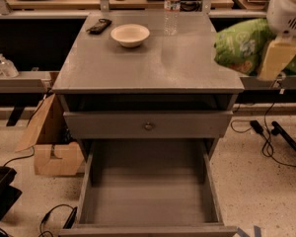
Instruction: Place green rice chip bag into middle drawer
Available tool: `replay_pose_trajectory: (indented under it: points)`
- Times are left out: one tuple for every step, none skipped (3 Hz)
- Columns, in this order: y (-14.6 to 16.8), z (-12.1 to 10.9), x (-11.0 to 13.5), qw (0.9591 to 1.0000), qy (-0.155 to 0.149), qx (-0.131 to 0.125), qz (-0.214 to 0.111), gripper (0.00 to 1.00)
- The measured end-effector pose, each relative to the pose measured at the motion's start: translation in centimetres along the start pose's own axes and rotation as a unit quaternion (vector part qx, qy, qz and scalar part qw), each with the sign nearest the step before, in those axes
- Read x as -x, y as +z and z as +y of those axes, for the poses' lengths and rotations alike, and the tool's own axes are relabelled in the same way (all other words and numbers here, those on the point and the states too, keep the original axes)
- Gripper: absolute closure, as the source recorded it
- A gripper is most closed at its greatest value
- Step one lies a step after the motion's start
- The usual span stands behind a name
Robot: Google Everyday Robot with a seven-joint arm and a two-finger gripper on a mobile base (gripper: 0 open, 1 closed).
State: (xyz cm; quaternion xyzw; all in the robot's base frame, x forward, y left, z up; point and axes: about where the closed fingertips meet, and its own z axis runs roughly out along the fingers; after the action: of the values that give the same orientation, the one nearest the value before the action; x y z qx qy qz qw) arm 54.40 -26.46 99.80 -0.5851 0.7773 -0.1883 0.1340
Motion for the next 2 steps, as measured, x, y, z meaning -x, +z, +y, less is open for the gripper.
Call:
replay_pose_trajectory:
  points:
    - [3.6, 4.6, -0.3, 0.9995, 0.016, 0.026, -0.01, 1.0]
    - [8.7, 8.1, 0.3, 0.9965, 0.029, 0.068, -0.04, 1.0]
